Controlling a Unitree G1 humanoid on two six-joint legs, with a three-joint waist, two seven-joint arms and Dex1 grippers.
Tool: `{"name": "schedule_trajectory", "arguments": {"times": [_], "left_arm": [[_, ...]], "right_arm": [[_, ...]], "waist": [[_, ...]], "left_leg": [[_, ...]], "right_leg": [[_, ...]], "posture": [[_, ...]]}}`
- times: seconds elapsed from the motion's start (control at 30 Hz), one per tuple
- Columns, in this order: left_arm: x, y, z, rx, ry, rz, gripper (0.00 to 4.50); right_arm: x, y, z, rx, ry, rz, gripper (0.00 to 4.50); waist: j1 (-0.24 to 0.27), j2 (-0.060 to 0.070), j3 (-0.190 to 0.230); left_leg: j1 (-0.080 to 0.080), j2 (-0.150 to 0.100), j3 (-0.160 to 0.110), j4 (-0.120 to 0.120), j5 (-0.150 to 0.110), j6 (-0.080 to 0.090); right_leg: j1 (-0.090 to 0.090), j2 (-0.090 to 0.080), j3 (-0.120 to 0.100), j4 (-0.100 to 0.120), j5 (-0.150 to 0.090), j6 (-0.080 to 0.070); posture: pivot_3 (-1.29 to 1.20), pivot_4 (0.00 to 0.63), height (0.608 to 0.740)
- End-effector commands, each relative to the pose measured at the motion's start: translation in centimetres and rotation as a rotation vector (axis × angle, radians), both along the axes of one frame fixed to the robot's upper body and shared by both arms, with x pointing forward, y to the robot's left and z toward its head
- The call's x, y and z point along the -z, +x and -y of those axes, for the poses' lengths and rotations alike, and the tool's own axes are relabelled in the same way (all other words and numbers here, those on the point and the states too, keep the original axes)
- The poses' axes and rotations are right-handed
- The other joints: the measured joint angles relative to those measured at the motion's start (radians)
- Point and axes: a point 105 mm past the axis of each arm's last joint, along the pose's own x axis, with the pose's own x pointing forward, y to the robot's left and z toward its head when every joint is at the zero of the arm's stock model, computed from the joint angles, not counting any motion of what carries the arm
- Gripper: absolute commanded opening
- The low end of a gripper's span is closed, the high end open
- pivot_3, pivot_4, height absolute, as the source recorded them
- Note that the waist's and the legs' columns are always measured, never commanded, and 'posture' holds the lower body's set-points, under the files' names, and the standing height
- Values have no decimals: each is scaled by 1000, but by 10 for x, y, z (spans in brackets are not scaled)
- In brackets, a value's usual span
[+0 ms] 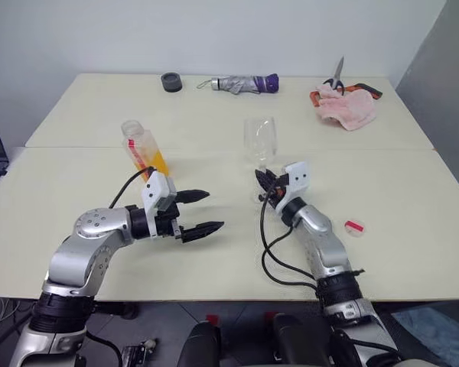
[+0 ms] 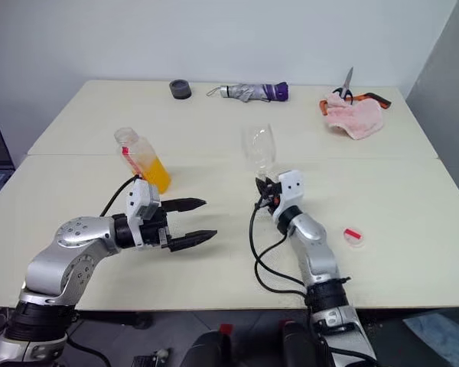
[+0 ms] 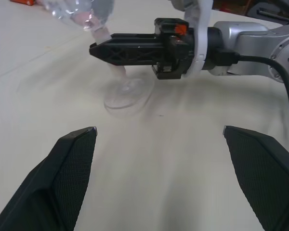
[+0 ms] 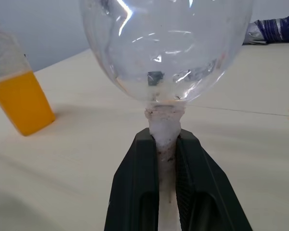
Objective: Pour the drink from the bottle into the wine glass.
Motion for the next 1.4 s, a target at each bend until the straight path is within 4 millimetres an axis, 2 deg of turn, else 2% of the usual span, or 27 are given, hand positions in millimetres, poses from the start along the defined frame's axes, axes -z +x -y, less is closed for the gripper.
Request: {"name": "schedule_trajectory", "arguments": {"times": [0.03, 0.2, 0.3, 0.4, 0.57, 0.73, 0.83, 0.97, 1.1, 1.4], "left_arm": [[-5, -3, -1, 18, 14, 17, 4500], [-4, -4, -2, 21, 21, 12, 4500], [-5, -3, -3, 18, 22, 13, 4500], [-6, -2, -5, 8, 22, 18, 4500], [-11, 0, -10, -25, 7, 33, 4500], [-20, 2, -16, -76, -23, 61, 4500], [-22, 3, -20, -105, -30, 73, 4500], [-23, 5, -23, -127, -40, 89, 4500], [-33, 13, -30, -189, -76, 145, 4500], [-41, 8, -29, -190, -109, 164, 4500]], "right_arm": [[20, -13, 1, -32, -38, -71, 153], [29, -26, 4, -51, -89, -78, 153], [27, -26, 4, -50, -107, -51, 153], [12, -22, 1, -40, -89, 15, 153], [-24, -17, -5, -47, -29, 156, 153], [-44, -9, -16, -67, 11, 223, 153], [-44, 0, -23, -72, 0, 228, 153], [-32, 17, -38, -98, -39, 204, 153], [-30, 27, -40, -92, -48, 213, 153], [-17, 24, -45, -134, -66, 198, 153]], "waist": [[0, 0, 0], [0, -1, 0], [-1, -1, -1], [-1, -1, -1], [-2, -1, 0], [-2, -1, 0], [-2, -1, 0], [-3, -1, 0], [-3, -1, 0], [-3, -1, 0]], "left_leg": [[0, 0, 0, 0, 0, 0], [2, -1, 0, 0, 0, 0], [2, -1, 1, 0, 0, 0], [3, -1, 1, 0, 0, 0], [2, -1, 1, 0, 0, 0], [2, 0, 1, 0, 0, 0], [2, 0, 1, 0, 0, 0], [2, -1, 1, 0, 0, 0], [1, 0, 1, 0, 0, 0], [1, 0, 0, 0, 0, 0]], "right_leg": [[0, 0, 0, 0, 0, 0], [2, 1, 0, 0, 0, 0], [2, 2, 0, 0, 0, 0], [2, 2, 0, 0, 0, 0], [2, 2, 0, 0, 0, 0], [1, 2, 0, 0, 0, 0], [1, 2, 0, 0, 0, 0], [1, 2, 0, 0, 0, 0], [1, 1, 0, 0, 0, 0], [1, 1, 0, 0, 0, 0]], "posture": [[0, 150, 740], [0, 150, 740], [0, 150, 740], [0, 150, 740], [0, 150, 740], [0, 150, 740], [0, 150, 740], [0, 150, 740], [0, 150, 740], [0, 150, 740]]}}
